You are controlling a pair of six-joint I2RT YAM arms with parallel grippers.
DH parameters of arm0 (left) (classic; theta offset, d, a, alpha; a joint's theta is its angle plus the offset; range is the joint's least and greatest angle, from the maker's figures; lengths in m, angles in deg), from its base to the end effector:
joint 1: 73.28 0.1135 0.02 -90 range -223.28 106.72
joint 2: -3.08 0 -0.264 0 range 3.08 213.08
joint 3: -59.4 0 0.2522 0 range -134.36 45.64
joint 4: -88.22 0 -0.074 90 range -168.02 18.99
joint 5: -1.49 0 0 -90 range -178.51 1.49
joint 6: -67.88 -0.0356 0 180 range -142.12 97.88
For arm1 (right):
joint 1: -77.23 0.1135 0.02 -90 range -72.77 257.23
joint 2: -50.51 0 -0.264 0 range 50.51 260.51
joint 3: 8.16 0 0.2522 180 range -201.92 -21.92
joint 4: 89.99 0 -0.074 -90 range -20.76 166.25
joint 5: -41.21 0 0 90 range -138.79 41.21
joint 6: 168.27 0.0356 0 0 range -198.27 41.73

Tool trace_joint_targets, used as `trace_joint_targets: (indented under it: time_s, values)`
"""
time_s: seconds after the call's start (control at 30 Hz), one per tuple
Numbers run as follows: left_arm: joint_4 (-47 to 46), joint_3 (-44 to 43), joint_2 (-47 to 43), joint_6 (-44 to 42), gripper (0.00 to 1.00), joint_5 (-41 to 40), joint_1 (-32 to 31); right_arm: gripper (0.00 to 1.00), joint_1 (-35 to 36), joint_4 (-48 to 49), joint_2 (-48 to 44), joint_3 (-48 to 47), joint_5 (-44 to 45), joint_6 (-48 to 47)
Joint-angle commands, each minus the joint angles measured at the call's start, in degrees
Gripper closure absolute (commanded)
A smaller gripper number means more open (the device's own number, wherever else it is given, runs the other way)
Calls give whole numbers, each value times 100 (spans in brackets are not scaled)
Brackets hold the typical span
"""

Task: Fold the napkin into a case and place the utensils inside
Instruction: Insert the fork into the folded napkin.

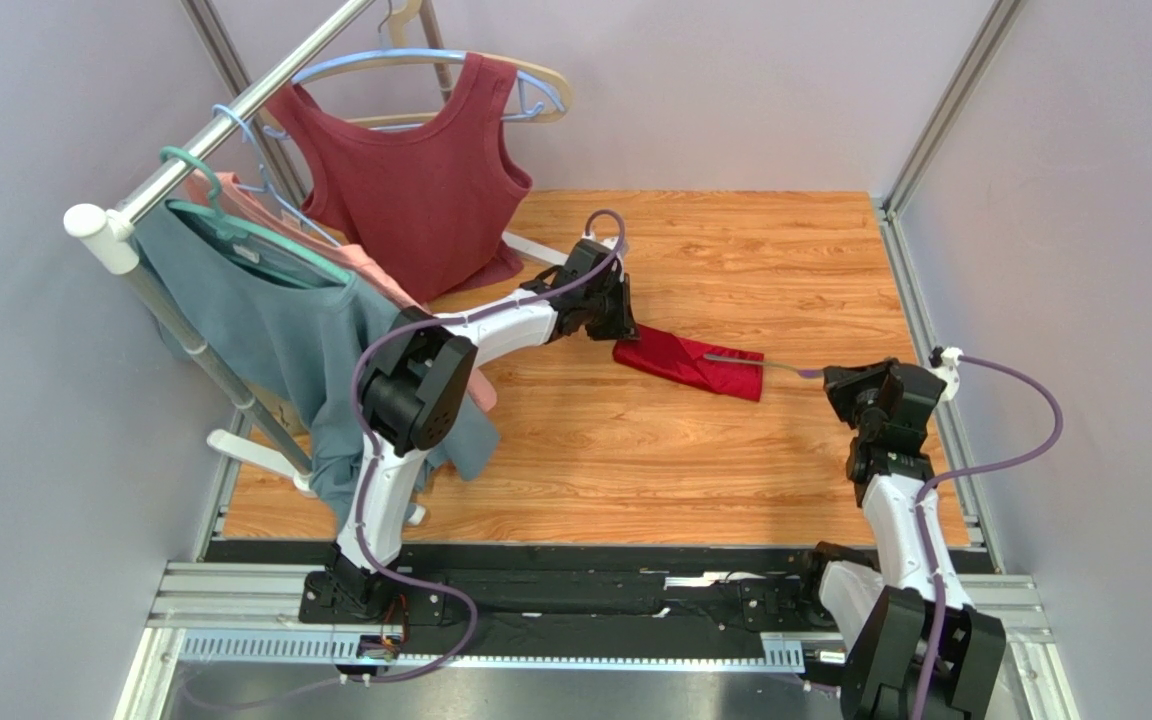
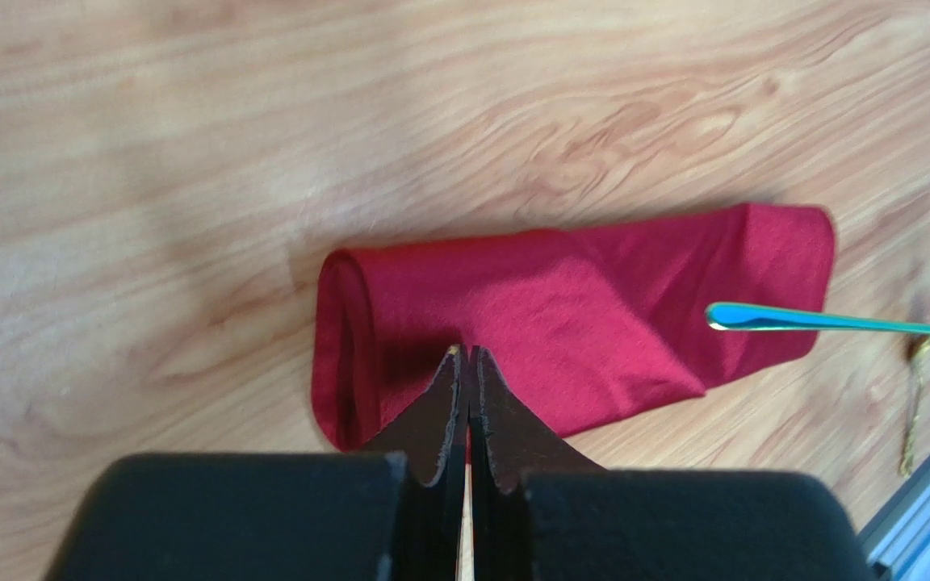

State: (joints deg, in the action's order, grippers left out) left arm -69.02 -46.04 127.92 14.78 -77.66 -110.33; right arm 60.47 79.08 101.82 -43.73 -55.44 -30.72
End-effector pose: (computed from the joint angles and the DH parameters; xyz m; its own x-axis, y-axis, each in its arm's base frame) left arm 0.3866 -0.3003 0.1733 -0.8505 -0.0968 -0.5169 0.2406 0.8024 -0.5461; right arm 0.1883 -0.0524 0.2021 -0.1519 0.8111 -0.5648 0.4436 0.5666 0.6944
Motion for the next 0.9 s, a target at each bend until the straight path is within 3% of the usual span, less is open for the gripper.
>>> trace_joint_targets:
  time_s: [0.0,0.5,0.87]
  values:
    - [-697,-228,-21,246,100,-22,67,100,-74,762,264,-79,60,-9]
    - [-680,-96,331,976,100,163,252,100,-65,1923,1258,-35,-547,-114]
    - [-864,185,278,985,100,260,278,100,5,2670,1847,211,-837,79]
